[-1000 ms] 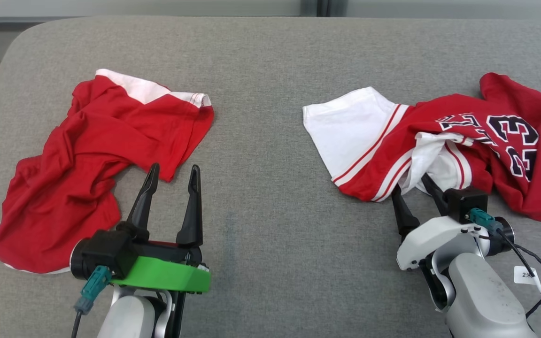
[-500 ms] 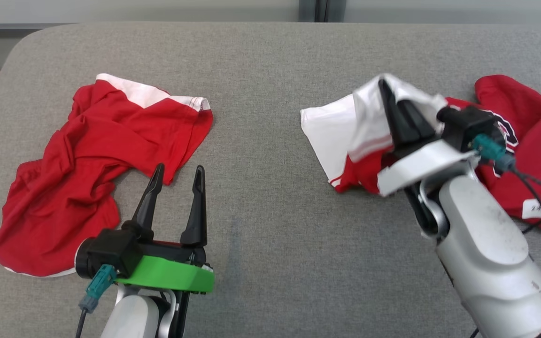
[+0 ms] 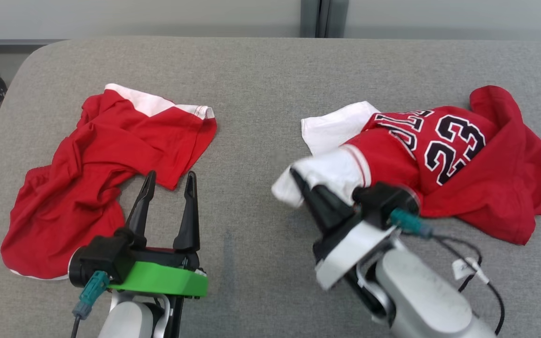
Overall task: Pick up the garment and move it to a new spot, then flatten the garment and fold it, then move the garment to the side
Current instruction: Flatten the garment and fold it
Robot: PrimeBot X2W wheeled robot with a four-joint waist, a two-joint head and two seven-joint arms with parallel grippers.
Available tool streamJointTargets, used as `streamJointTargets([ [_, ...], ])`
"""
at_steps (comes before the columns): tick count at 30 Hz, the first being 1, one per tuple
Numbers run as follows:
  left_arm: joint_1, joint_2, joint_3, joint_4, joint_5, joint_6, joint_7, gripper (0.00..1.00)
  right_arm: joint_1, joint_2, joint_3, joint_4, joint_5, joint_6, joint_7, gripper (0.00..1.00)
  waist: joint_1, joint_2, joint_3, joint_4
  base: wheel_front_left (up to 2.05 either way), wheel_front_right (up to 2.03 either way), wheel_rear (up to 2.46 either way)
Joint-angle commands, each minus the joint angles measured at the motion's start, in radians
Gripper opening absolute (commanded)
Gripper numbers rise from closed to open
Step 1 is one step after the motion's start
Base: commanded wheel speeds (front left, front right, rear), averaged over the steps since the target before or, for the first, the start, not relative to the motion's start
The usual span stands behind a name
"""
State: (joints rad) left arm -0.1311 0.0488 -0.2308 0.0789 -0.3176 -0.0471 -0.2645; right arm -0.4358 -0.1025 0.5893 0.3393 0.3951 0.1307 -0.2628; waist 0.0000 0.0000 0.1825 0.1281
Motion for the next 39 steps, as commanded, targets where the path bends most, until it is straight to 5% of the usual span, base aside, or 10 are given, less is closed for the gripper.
streamJointTargets([
  [1, 0.012, 0.003, 0.005, 0.002, 0.001, 0.003, 0.0, 1.0, 0.024, -0.011, 0.028, 0.024, 0.012, 0.0, -0.003, 0.0, 0.0, 0.0, -0.005, -0.008, 0.0, 0.0, 0.0],
  [3, 0.014, 0.003, 0.005, 0.004, 0.003, 0.0, 0.0, 1.0, 0.032, -0.021, 0.077, 0.061, 0.012, 0.0, -0.003, 0.0, 0.0, 0.0, -0.009, -0.017, 0.0, 0.0, 0.0],
  [5, 0.014, 0.003, 0.006, 0.004, 0.004, 0.002, 0.0, 1.0, 0.043, -0.016, 0.11, 0.103, 0.029, 0.0, 0.002, 1.0, 0.0, 0.0, -0.012, -0.028, 0.0, 0.0, 0.0],
  [16, 0.023, 0.003, 0.024, 0.007, 0.018, -0.004, 0.0, 1.0, -0.02, -0.05, 0.148, 0.112, 0.068, 0.0, -0.002, 1.0, 0.0, 0.0, -0.025, -0.107, 0.0, 0.0, 0.0],
  [29, 0.048, 0.003, 0.039, 0.002, 0.022, -0.006, 0.0, 1.0, 0.133, -0.176, -0.105, -0.068, 0.021, 0.0, -0.003, 1.0, 0.0, 0.0, -0.056, -0.183, 0.0, 0.0, 0.0],
  [39, 0.042, 0.003, 0.035, 0.008, 0.023, -0.016, 0.0, 1.0, 0.246, -0.098, -0.36, -0.11, -0.102, 0.0, -0.003, 1.0, 0.0, 0.0, -0.055, -0.208, 0.0, 0.0, 0.0],
])
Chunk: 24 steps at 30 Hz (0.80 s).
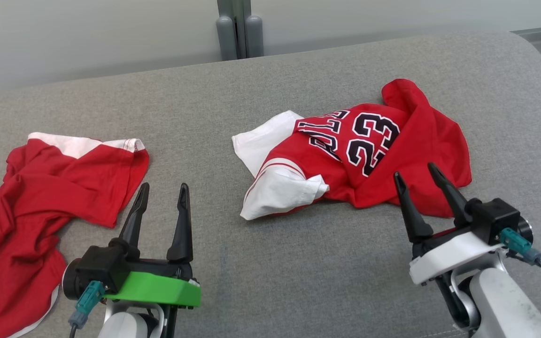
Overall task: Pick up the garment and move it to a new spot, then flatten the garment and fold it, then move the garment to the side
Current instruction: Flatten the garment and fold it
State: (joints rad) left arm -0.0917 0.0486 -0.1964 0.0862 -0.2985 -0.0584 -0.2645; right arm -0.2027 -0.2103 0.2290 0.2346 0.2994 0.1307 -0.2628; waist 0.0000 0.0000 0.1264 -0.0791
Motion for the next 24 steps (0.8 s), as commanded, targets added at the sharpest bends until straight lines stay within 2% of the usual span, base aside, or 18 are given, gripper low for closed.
streamJointTargets([
  [1, 0.002, 0.003, 0.0, 0.001, 0.004, -0.005, 0.0, 1.0, 0.02, 0.022, -0.011, -0.007, -0.018, 0.0, -0.003, 1.0, 0.0, 0.0, 0.003, -0.001, 0.0, 0.0, 0.0],
  [6, -0.01, 0.003, -0.008, 0.003, 0.009, -0.009, 0.0, 1.0, 0.026, 0.064, -0.039, -0.019, -0.058, 0.0, -0.003, 1.0, 0.0, 0.0, 0.018, 0.006, 0.0, 0.0, 0.0],
  [13, -0.033, 0.003, -0.018, 0.005, 0.0, -0.01, 0.0, 1.0, -0.03, 0.058, -0.035, -0.024, -0.087, 0.0, -0.003, 1.0, 0.0, 0.0, 0.05, 0.053, 0.0, 0.0, 0.0],
  [18, -0.055, 0.003, -0.031, 0.002, -0.01, -0.006, 0.0, 1.0, -0.141, 0.016, 0.025, -0.002, -0.103, 0.0, 0.036, 1.0, 0.0, 0.0, 0.099, 0.104, 0.0, 0.0, 0.0],
  [22, -0.079, 0.003, -0.049, 0.004, -0.025, -0.004, 0.0, 1.0, -0.275, -0.017, 0.079, 0.04, -0.036, 0.0, 0.138, 1.0, 0.0, 0.0, 0.142, 0.156, 0.0, 0.0, 0.0],
  [24, -0.098, 0.003, -0.062, 0.002, -0.038, -0.003, 0.0, 1.0, -0.355, -0.058, 0.131, 0.066, -0.006, 0.0, 0.214, 1.0, 0.0, 0.0, 0.165, 0.188, 0.0, 0.0, 0.0],
])
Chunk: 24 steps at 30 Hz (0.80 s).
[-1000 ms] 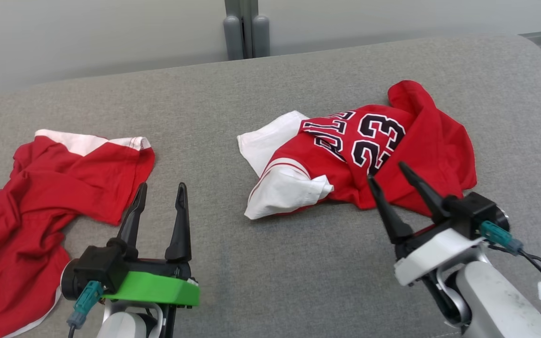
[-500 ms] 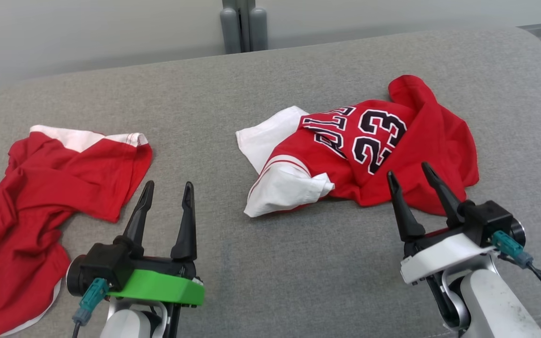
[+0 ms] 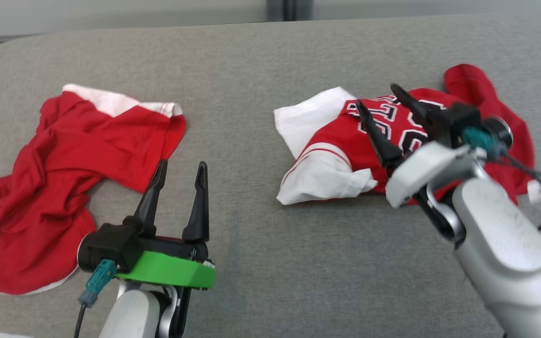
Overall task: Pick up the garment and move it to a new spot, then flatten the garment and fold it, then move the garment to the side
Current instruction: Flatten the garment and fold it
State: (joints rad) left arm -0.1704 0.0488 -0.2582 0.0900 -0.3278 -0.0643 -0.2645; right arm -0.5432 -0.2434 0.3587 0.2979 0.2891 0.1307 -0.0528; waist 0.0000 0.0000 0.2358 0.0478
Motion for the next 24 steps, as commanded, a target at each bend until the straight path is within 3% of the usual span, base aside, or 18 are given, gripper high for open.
streamJointTargets([
  [1, -0.026, 0.003, -0.007, -0.004, -0.015, 0.006, 0.0, 1.0, -0.056, -0.042, 0.036, 0.018, 0.031, 0.0, 0.044, 1.0, 0.0, 0.0, 0.065, 0.077, 0.0, 0.0, 0.0],
  [13, -0.063, 0.003, -0.095, -0.012, -0.078, 0.031, 0.0, 1.0, -0.382, -0.276, 0.364, 0.217, 0.282, 0.0, 0.419, 1.0, 0.0, 0.0, 0.127, 0.233, 0.0, 0.0, 0.0],
  [24, -0.077, 0.003, -0.133, -0.02, -0.1, 0.047, 0.0, 1.0, -0.51, -0.351, 0.522, 0.356, 0.403, 0.0, 0.544, 1.0, 0.0, 0.0, 0.161, 0.297, 0.0, 0.0, 0.0],
])
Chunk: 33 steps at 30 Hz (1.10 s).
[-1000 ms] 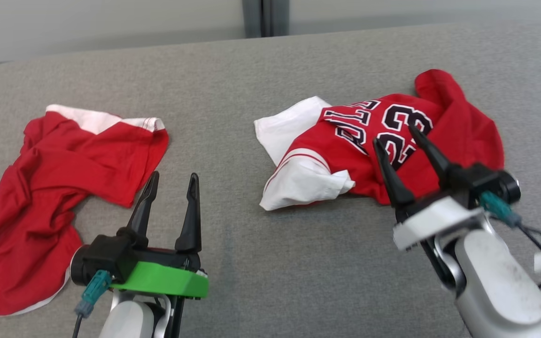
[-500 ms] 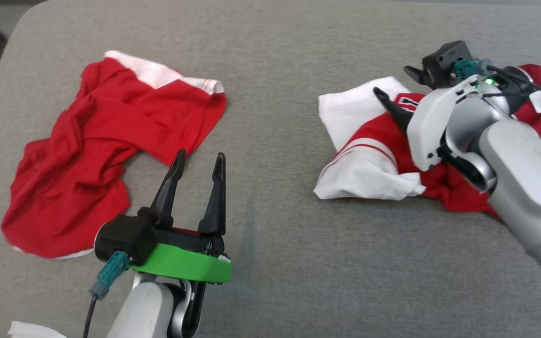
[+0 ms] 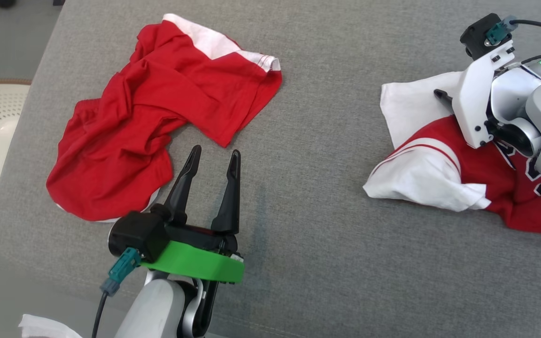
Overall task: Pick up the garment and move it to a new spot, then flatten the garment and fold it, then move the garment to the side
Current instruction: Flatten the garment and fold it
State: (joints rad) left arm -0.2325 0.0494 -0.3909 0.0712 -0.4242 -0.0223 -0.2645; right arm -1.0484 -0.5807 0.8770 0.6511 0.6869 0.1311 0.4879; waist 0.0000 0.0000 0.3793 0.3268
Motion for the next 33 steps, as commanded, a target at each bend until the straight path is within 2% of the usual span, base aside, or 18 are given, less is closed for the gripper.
streamJointTargets([
  [1, -0.014, 0.002, -0.003, -0.002, -0.005, 0.005, 0.0, 1.0, -0.009, -0.016, 0.021, 0.011, 0.015, -0.001, 0.009, 1.0, 0.0, 0.0, 0.02, 0.022, 0.0, 0.0, 0.0],
  [8, -0.018, 0.002, -0.014, -0.002, 0.002, 0.011, 0.0, 1.0, -0.017, -0.032, 0.115, 0.049, 0.081, -0.001, 0.039, 1.0, 0.0, 0.0, 0.034, 0.045, 0.0, 0.0, 0.0],
  [9, -0.02, 0.002, -0.012, -0.003, 0.002, 0.011, 0.0, 1.0, -0.015, -0.035, 0.129, 0.05, 0.089, -0.001, 0.045, 0.98, 0.0, 0.0, 0.036, 0.047, 0.0, 0.0, 0.0],
  [10, -0.022, 0.002, -0.011, -0.003, 0.001, 0.011, 0.0, 1.0, -0.018, -0.039, 0.141, 0.05, 0.096, -0.001, 0.042, 0.15, 0.0, 0.0, 0.038, 0.048, 0.0, 0.0, 0.0],
  [11, -0.023, 0.002, -0.01, -0.003, 0.001, 0.011, 0.0, 1.0, -0.024, -0.041, 0.149, 0.049, 0.103, -0.001, 0.033, 0.0, 0.0, 0.0, 0.04, 0.049, 0.0, 0.0, 0.0],
  [15, -0.024, 0.002, -0.009, -0.002, 0.001, 0.011, 0.0, 1.0, -0.065, -0.056, 0.173, 0.048, 0.107, -0.001, -0.022, 0.0, 0.0, 0.0, 0.043, 0.052, 0.0, 0.0, 0.0],
  [21, -0.027, 0.002, -0.013, -0.001, -0.007, 0.014, 0.0, 1.0, -0.174, -0.035, 0.154, 0.087, 0.053, -0.001, -0.218, 0.0, 0.0, 0.0, 0.041, 0.052, 0.0, 0.0, 0.0],
  [27, -0.029, 0.002, -0.019, -0.003, -0.012, 0.014, 0.0, 1.0, -0.296, 0.01, 0.09, 0.227, -0.068, -0.001, -0.456, 0.0, 0.0, 0.0, 0.037, 0.057, 0.0, 0.0, 0.0],
  [33, -0.029, 0.002, -0.017, -0.004, -0.015, 0.015, 0.0, 1.0, -0.398, 0.07, -0.027, 0.429, -0.238, -0.001, -0.701, 0.0, 0.0, 0.0, 0.037, 0.064, 0.0, 0.0, 0.0],
])
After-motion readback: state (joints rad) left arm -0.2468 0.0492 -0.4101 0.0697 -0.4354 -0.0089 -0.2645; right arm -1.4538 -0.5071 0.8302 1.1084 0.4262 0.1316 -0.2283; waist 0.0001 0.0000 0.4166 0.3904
